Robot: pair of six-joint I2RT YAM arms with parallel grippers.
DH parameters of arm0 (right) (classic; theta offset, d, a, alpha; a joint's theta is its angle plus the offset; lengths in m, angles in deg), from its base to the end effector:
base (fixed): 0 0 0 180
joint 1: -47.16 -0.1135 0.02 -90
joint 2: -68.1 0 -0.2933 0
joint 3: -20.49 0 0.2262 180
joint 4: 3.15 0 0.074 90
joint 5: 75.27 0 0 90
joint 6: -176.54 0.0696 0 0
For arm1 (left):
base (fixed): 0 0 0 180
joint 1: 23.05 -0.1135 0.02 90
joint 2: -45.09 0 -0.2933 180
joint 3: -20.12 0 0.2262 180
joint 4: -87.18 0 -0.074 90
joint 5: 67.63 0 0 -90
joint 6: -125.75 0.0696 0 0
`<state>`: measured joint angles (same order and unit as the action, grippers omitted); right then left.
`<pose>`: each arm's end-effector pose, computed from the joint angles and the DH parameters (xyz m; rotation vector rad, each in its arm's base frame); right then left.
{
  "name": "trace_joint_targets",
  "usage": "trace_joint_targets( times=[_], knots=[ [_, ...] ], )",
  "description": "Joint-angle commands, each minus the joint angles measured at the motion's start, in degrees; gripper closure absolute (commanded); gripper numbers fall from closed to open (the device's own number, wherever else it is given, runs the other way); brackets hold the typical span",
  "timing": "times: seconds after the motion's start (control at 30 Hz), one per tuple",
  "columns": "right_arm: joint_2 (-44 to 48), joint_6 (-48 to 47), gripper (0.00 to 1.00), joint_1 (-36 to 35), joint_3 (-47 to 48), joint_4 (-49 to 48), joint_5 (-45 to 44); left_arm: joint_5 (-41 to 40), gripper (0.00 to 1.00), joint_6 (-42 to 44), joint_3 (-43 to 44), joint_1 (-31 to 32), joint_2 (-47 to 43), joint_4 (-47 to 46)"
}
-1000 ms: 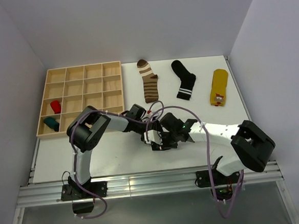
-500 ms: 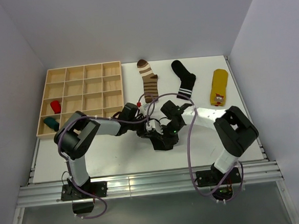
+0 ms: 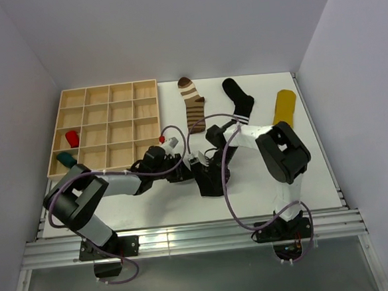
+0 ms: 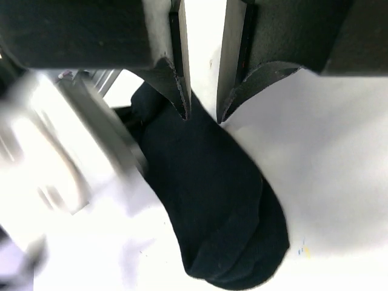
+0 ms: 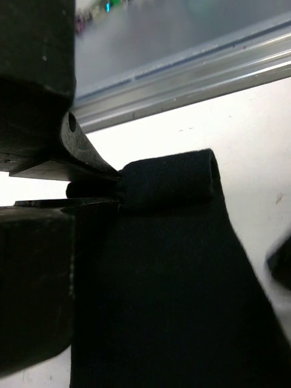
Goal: Roll the socks
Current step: Roll the sock at the center of the board.
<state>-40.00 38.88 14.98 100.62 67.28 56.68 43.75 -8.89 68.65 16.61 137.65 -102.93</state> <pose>0.2228 0.1952 0.1618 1.7918 -2.2682 -1.1262 0.2232 -0.2180 0.1718 0.1358 2.3910 -1.1852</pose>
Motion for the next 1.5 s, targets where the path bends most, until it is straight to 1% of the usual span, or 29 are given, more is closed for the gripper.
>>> trace_joint_targets(
  times=[0.0, 0.1, 0.13, 0.2, 0.23, 0.27, 0.33, 0.37, 0.47, 0.63, 0.83, 1.0, 1.17, 1.47],
  knots=[
    [-3.96, 1.33, 0.85, 1.60, 4.41, 4.36, 0.14, -6.95, 0.71, 0.96, -3.25, 2.00, -4.92, -6.75],
    [-7.73, 1.69, 0.85, 2.39, 7.84, 7.25, 0.58, -11.35, 0.70, 3.24, -7.03, 4.19, -9.57, -7.99],
    [-8.79, 1.78, 0.85, 2.48, 9.33, 7.88, 0.58, -15.02, 0.68, 4.38, -7.22, 6.03, -11.85, -7.82],
    [-10.29, 1.61, 0.85, 3.00, 10.74, 9.80, 1.37, -18.82, 0.65, 8.86, -6.52, 8.58, -13.62, -5.54],
    [-11.77, 1.34, 0.85, 3.18, 12.05, 10.43, 1.46, -21.01, 0.61, 10.52, -5.99, 11.12, -14.32, -4.83],
    [-12.40, 1.25, 0.85, 3.44, 12.59, 11.48, 1.72, -21.12, 0.59, 14.02, -5.38, 12.19, -14.24, -3.87],
    [-13.80, 1.87, 0.84, 3.71, 13.73, 11.66, 1.38, -21.12, 0.56, 17.73, -2.74, 14.99, -12.93, -2.72],
    [-14.33, 2.22, 0.84, 3.79, 14.08, 11.58, 1.20, -21.12, 0.55, 20.97, -1.95, 16.05, -12.40, -2.28],
    [-16.27, 3.71, 0.84, 4.06, 15.31, 11.83, 0.23, -22.36, 0.51, 26.51, 0.51, 18.69, -9.59, -1.84],
    [-18.03, 3.80, 0.84, 4.76, 16.11, 12.81, 0.94, -22.09, 0.49, 32.15, 3.85, 21.33, -4.06, -1.40],
    [-18.47, 4.24, 0.84, 4.94, 16.28, 12.98, 0.76, -24.02, 0.50, 34.27, 4.30, 23.00, 0.25, -3.51],
    [-19.26, 4.50, 0.84, 5.29, 16.81, 13.33, 0.67, -22.89, 0.50, 34.71, 3.68, 23.09, 1.22, -3.95],
    [-19.96, 5.47, 0.84, 5.38, 17.43, 13.25, 0.85, -21.91, 0.51, 33.57, 2.72, 23.36, 1.66, -5.00],
    [-20.05, 7.14, 0.85, 5.55, 17.78, 12.89, 0.94, -16.91, 0.55, 29.53, -0.53, 23.53, 3.42, -8.42]
  ],
)
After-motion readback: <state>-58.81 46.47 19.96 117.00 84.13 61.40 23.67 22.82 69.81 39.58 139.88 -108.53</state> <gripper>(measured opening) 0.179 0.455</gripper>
